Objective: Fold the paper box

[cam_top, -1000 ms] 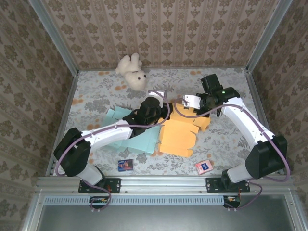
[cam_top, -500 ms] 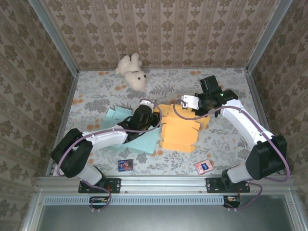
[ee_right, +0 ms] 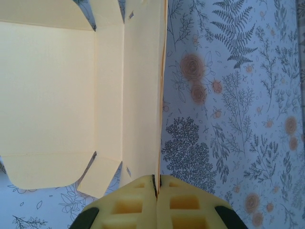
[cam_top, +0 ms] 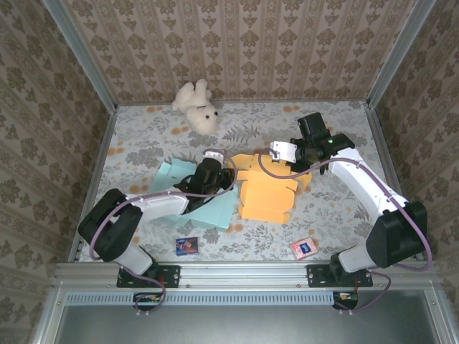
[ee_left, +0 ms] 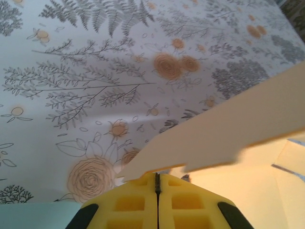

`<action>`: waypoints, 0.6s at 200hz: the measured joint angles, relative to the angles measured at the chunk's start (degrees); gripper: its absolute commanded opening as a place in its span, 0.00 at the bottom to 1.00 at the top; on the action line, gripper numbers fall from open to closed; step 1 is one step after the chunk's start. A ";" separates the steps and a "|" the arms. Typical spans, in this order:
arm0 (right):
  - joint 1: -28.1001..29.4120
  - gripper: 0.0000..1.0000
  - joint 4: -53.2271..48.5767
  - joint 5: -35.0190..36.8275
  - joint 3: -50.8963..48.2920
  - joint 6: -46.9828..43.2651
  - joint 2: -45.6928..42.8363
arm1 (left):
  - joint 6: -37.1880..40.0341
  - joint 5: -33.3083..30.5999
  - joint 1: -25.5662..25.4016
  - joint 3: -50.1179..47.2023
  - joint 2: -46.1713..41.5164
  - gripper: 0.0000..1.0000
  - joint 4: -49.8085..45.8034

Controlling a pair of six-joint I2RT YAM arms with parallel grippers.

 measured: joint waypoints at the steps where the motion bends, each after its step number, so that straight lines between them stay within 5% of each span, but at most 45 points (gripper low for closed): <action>1: 0.00 0.00 0.04 0.00 -0.02 0.00 0.00 | 0.00 0.00 0.11 0.00 0.13 0.06 0.07; 120: 1.84 0.00 6.38 3.72 -2.86 -0.42 5.49 | -1.99 3.21 2.89 0.02 8.83 0.04 4.33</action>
